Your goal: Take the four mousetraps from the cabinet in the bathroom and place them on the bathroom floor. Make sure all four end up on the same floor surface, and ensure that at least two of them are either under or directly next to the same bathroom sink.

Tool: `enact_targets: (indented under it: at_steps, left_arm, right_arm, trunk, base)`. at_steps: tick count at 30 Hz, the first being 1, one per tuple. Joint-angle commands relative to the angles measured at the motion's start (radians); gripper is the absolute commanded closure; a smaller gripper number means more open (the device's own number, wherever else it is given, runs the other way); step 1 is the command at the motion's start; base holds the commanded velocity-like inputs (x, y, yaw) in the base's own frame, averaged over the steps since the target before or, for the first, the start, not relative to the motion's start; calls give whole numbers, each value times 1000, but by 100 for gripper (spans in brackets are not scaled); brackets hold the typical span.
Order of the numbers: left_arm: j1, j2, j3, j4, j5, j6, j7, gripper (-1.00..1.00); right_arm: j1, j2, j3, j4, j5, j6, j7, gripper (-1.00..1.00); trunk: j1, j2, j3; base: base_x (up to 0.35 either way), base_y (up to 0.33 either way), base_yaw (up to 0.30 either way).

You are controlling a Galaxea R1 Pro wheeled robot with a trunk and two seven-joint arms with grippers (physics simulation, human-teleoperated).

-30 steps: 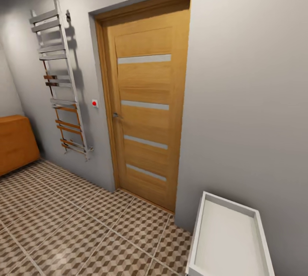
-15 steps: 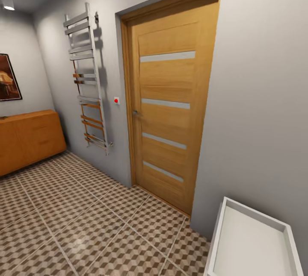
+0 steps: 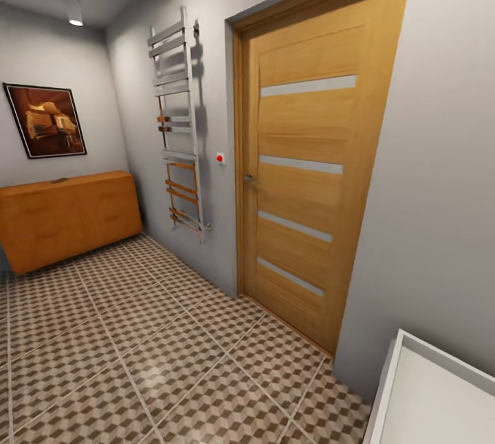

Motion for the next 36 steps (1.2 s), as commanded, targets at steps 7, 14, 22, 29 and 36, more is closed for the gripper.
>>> enact_targets:
  at_steps: [7,14,22,29,36]
  left_arm:
    - [-1,0,-8,0,8,-4,3,-100]
    - [-1,0,-8,-1,8,-4,4,-100]
    - [-1,0,-8,-1,8,-5,5,-100]
    - [-1,0,-8,-1,8,-5,5,-100]
    - [-1,0,-8,-1,8,-5,5,-100]
  right_arm:
    - [-1,0,7,3,-6,-6,-2,-100]
    - [-2,0,7,3,-6,-6,-2,-100]
    - [-1,3,7,3,-6,-6,-2,-100]
    - [-1,1,7,3,-5,-11,-2,-100]
    - [-1,1,7,3,-4,-11,-2,-100]
  trunk:
    - [16,-29,-14]
    - [16,-29,-14]
    - [16,-29,-14]
    - [16,-29,-14]
    - [16,-29,-14]
  base:
    - [0,0,295]
    - [0,0,166]
    - [0,0,32]
    - [0,0,126]
    - [0,0,247]
